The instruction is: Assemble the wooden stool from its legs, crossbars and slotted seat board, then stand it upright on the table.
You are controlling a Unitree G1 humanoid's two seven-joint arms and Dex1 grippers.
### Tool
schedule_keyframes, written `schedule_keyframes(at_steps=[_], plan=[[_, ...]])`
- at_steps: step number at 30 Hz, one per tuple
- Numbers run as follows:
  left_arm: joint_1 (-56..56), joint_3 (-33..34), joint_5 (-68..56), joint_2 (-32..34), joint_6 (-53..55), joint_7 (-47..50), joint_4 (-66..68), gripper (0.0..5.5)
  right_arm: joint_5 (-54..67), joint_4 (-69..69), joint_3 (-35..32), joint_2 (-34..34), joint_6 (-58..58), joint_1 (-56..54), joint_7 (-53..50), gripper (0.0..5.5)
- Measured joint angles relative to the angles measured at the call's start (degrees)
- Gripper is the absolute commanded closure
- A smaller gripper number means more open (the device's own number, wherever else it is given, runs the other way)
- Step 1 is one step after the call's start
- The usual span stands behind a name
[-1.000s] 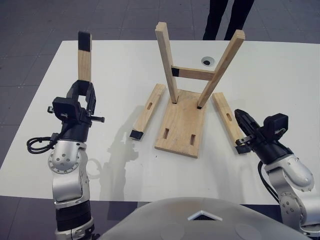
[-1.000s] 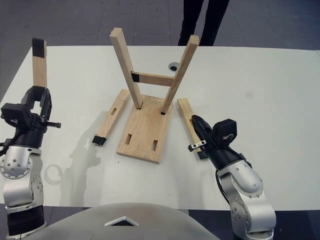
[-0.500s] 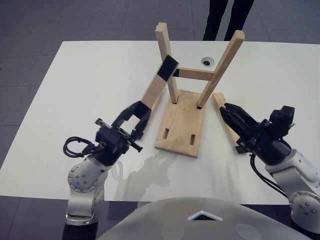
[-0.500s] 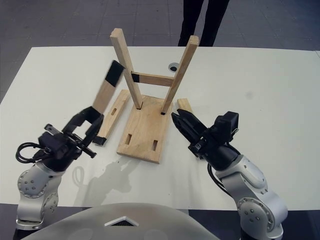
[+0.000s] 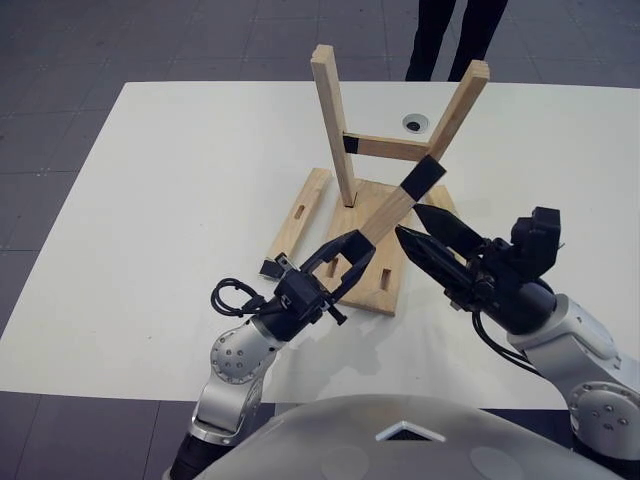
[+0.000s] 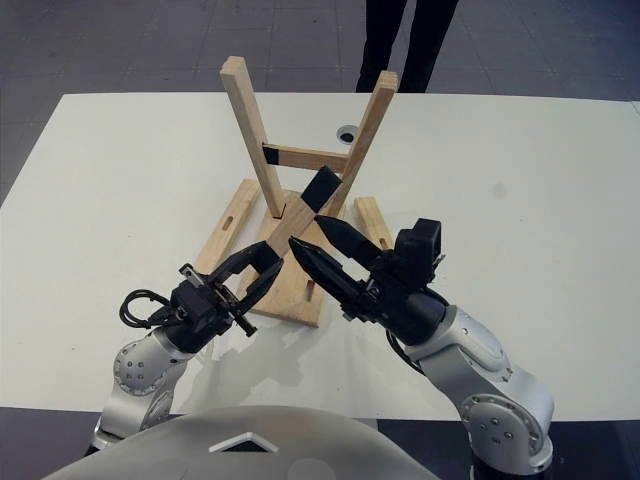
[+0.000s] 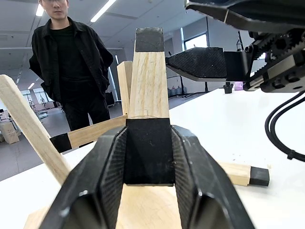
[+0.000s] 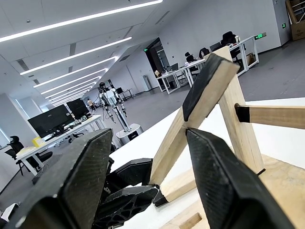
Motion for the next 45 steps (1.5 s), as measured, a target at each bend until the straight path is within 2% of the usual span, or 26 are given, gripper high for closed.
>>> schedule_keyframes(at_steps=[8, 13, 15, 20, 24, 37, 43, 45], plan=[[-0.1, -2.9, -0.3, -1.5, 0.0, 4.6, 0.5, 4.19, -0.1, 2.5, 2.7, 1.5, -1.7, -2.5, -2.0, 2.66], [-0.1, -3.1, -0.8, -1.2, 0.0, 5.5, 0.5, 4.19, -1.1, 4.2, 2.9, 1.5, -2.2, -3.2, -2.1, 2.66], [-0.2, -5.4, -0.7, -0.7, -1.6, 3.3, -0.2, 4.19, -1.9, 6.2, 3.2, 1.4, -2.1, -3.9, -2.3, 2.66], [-0.3, -0.8, -0.9, -0.6, -2.2, 5.2, -0.2, 4.19, -2.3, 6.4, 2.0, -0.3, -2.1, -2.9, -2.1, 2.66], [-0.3, -0.5, -1.0, -0.3, -2.2, 5.1, -0.2, 4.19, -2.2, 4.9, 0.3, -1.8, -2.2, -1.2, -1.8, 2.66], [0.0, -1.8, -0.6, -0.6, -2.4, 5.0, 1.1, 4.19, 1.0, 4.0, 0.7, -2.0, -2.2, -1.5, -2.1, 2.66], [1.0, -4.9, -0.7, -0.7, -2.9, 4.4, 1.1, 4.19, 0.9, 5.3, 4.2, -0.1, -2.1, -5.9, -3.2, 2.66], [1.3, -5.9, -0.7, -0.7, -2.9, 4.3, 1.1, 4.19, 0.5, 6.2, 5.1, 0.3, -2.1, -7.1, -3.5, 2.92]])
